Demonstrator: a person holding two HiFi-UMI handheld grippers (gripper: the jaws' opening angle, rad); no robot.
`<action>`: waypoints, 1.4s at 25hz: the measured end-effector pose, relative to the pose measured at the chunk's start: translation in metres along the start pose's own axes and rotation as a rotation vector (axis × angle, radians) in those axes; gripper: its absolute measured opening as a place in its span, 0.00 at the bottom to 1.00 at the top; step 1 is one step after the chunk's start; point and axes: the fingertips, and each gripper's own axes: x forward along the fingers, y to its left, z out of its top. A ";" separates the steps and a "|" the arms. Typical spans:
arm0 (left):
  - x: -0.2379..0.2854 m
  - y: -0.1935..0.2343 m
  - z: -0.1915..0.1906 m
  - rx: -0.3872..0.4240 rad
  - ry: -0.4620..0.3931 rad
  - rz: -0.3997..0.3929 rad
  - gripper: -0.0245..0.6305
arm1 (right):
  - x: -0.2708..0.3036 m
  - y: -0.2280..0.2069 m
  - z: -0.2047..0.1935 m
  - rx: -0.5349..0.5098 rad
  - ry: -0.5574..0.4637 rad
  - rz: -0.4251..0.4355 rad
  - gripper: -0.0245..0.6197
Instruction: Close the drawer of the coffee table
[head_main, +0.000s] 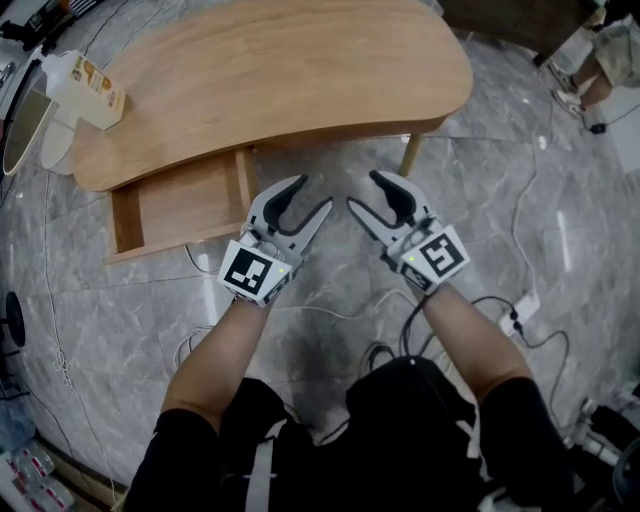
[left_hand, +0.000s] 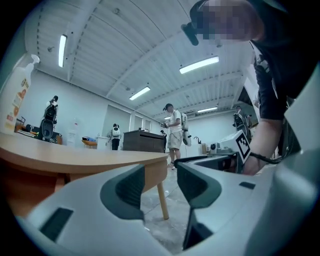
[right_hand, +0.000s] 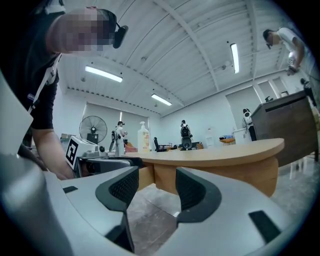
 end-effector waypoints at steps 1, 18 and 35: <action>-0.006 -0.004 0.011 -0.005 -0.011 -0.006 0.33 | -0.002 0.009 0.009 -0.001 -0.002 0.008 0.40; -0.150 0.015 0.145 -0.083 0.000 0.205 0.33 | 0.004 0.143 0.177 0.088 -0.061 -0.004 0.40; -0.271 0.043 0.252 -0.032 0.025 0.224 0.33 | 0.063 0.260 0.271 0.090 -0.046 0.036 0.40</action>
